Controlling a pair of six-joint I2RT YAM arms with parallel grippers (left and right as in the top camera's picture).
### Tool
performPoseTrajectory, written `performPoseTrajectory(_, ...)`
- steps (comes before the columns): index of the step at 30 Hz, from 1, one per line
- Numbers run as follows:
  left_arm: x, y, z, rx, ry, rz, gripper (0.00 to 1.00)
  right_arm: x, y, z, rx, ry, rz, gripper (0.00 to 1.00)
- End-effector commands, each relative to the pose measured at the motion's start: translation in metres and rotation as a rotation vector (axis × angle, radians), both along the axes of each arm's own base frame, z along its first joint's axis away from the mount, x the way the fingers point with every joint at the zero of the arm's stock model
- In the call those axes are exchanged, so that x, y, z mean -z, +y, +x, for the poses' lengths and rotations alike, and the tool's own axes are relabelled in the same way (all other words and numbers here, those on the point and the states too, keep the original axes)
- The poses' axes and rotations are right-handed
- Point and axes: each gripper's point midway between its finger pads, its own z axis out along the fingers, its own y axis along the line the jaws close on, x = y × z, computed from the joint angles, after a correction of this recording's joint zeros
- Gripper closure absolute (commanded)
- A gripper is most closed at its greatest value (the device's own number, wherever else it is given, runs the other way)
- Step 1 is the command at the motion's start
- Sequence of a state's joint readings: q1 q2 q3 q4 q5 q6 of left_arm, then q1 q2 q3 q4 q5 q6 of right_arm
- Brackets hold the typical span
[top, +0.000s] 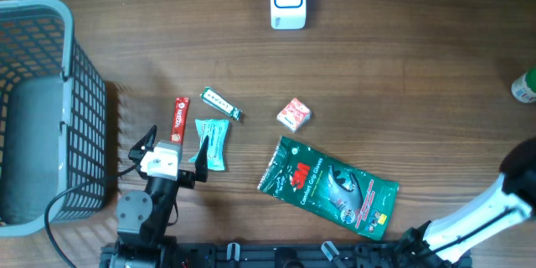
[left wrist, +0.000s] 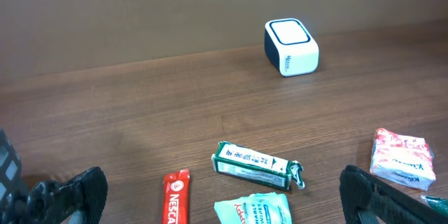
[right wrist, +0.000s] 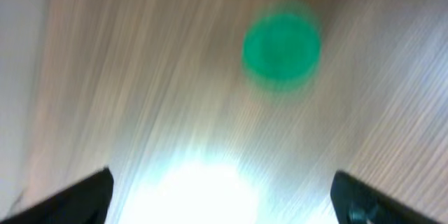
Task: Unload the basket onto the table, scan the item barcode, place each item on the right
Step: 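Move the jar to the right table edge and release it, then reach the right gripper to the red-white box and grasp it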
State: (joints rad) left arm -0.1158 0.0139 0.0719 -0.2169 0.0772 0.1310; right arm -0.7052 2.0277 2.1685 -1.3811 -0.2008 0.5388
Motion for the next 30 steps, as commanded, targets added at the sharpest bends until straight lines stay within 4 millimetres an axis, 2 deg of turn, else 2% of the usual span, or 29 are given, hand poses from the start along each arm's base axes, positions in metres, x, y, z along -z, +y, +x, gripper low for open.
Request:
performPoseTrajectory(1,0.001,-0.001,0.0,0.011,-0.006,0.017,0.0,-0.05,0.11,0.007,-0.16,-0.126,0.294,0.0)
performPoseTrajectory(2,0.001,-0.001,0.0,0.011,-0.006,0.017,0.0,-0.046,0.156,0.012,-0.319,-0.097,0.333,0.0)
performPoseTrajectory(4,0.001,-0.001,0.0,0.011,-0.006,0.017,0.0,-0.034,0.225,0.021,-0.567,-0.055,0.351,0.0)
performPoseTrajectory(6,0.001,-0.001,0.0,0.011,-0.006,0.017,0.0,-0.014,0.288,0.019,-0.733,0.024,0.353,0.0)
performPoseTrajectory(7,0.001,-0.001,0.0,0.011,-0.006,0.017,0.0,0.004,0.317,0.013,-0.821,0.097,0.296,0.0)
performPoseTrajectory(8,0.001,-0.001,0.0,0.011,-0.006,0.017,0.0,0.017,0.334,0.005,-0.878,0.162,0.247,0.01)
performPoseTrajectory(9,0.001,-0.001,0.0,0.011,-0.006,0.017,0.0,0.028,0.35,-0.004,-0.926,0.214,0.215,0.09)
performPoseTrajectory(11,0.001,-0.001,0.0,0.011,-0.006,0.017,0.0,0.043,0.381,-0.016,-1.011,0.253,0.209,0.51)
performPoseTrajectory(12,0.001,-0.001,0.0,0.011,-0.006,0.017,0.0,0.049,0.391,-0.018,-1.04,0.256,0.205,0.71)
performPoseTrajectory(13,0.001,-0.001,0.0,0.011,-0.006,0.017,0.0,0.06,0.407,-0.022,-1.086,0.264,0.188,0.96)
performPoseTrajectory(17,0.001,-0.001,0.0,0.011,-0.006,0.017,0.0,0.117,0.449,-0.031,-1.159,0.249,0.156,0.96)
performPoseTrajectory(18,0.001,-0.001,0.0,0.011,-0.006,0.017,0.0,0.14,0.465,-0.032,-1.186,0.21,0.146,0.96)
performPoseTrajectory(21,0.001,-0.001,0.0,0.011,-0.006,0.017,0.0,0.159,0.488,-0.039,-1.219,0.181,0.149,0.96)
performPoseTrajectory(24,0.001,-0.001,0.0,0.011,-0.006,0.017,0.0,0.169,0.49,-0.036,-1.192,0.192,0.058,0.96)
performPoseTrajectory(28,0.001,-0.001,0.0,0.011,-0.006,0.017,0.0,0.215,0.485,-0.047,-1.134,0.336,0.07,0.96)
performPoseTrajectory(30,0.001,-0.001,0.0,0.011,-0.006,0.017,0.0,0.224,0.486,-0.052,-1.135,0.363,0.092,0.96)
